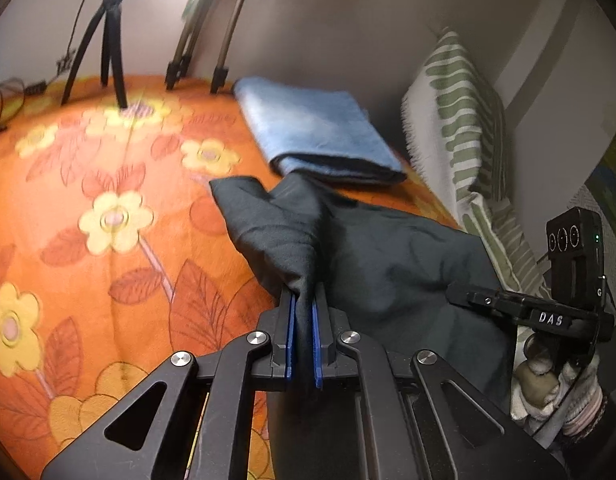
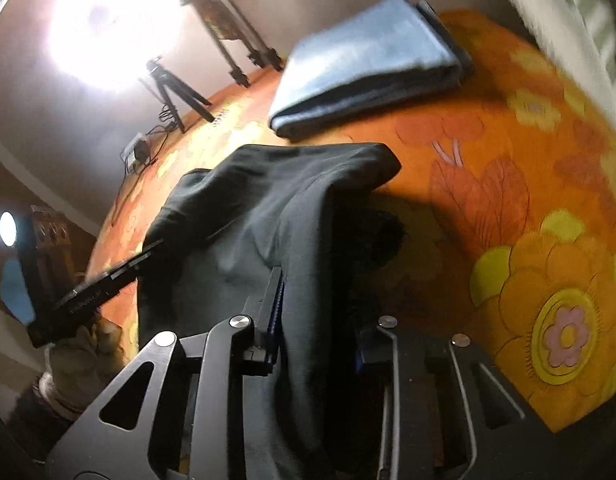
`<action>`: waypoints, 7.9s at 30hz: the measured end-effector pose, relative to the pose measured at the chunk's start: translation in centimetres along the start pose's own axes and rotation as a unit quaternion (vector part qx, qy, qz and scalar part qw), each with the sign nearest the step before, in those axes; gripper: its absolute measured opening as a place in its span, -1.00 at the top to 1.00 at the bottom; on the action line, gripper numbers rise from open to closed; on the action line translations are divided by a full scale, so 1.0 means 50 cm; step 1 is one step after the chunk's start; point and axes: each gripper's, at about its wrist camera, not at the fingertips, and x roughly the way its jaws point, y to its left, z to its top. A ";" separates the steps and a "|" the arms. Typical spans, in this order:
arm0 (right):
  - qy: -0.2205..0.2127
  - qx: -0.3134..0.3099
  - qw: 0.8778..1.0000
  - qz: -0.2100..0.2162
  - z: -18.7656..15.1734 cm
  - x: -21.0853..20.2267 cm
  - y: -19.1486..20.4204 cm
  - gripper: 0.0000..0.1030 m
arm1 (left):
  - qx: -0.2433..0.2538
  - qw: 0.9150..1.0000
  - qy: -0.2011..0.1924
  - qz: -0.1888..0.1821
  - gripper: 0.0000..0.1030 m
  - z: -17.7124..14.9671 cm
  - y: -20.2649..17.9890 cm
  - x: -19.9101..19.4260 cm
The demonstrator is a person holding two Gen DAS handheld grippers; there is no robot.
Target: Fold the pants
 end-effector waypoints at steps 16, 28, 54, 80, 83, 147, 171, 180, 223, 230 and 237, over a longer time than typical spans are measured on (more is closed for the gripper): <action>-0.091 -0.081 0.992 -0.034 0.060 -0.107 0.135 0.50 | 0.005 0.997 -0.079 -0.027 0.92 0.107 -0.025 -0.088; -0.077 -0.088 0.992 -0.057 0.182 -0.045 0.086 0.51 | 0.014 0.995 -0.097 -0.022 0.96 0.240 -0.005 -0.022; -0.007 -0.016 0.996 -0.082 0.161 0.028 -0.075 0.51 | -0.136 0.986 0.062 -0.068 0.33 0.167 0.124 0.248; -0.088 -0.069 0.989 -0.092 0.196 -0.066 0.014 0.51 | -0.057 0.990 -0.086 -0.098 0.92 0.274 0.016 0.083; -0.107 -0.079 0.987 -0.093 0.224 -0.078 0.028 0.51 | -0.047 0.989 -0.103 -0.094 0.92 0.314 0.009 0.069; -0.079 -0.100 0.974 -0.185 0.493 0.127 -0.141 -0.08 | 0.029 0.996 -0.070 0.044 0.34 0.490 0.025 0.293; -0.132 -0.112 0.970 -0.170 0.258 -0.077 0.042 -0.22 | 0.099 0.989 -0.105 0.043 -0.13 0.249 -0.094 -0.029; -0.160 -0.121 0.963 -0.181 0.162 -0.139 0.098 -0.30 | 0.095 0.987 -0.120 0.045 -0.13 0.172 -0.103 -0.104; -0.210 -0.116 0.942 -0.235 -0.028 -0.163 0.164 -0.99 | 0.116 0.983 -0.089 0.109 -0.55 -0.004 -0.103 -0.134; -0.206 -0.112 0.945 -0.228 -0.024 -0.157 0.156 -0.99 | 0.111 0.982 -0.094 0.121 -0.55 -0.003 -0.099 -0.136; -0.207 -0.111 0.945 -0.229 -0.026 -0.158 0.157 -1.00 | 0.113 0.981 -0.093 0.123 -0.55 -0.003 -0.099 -0.137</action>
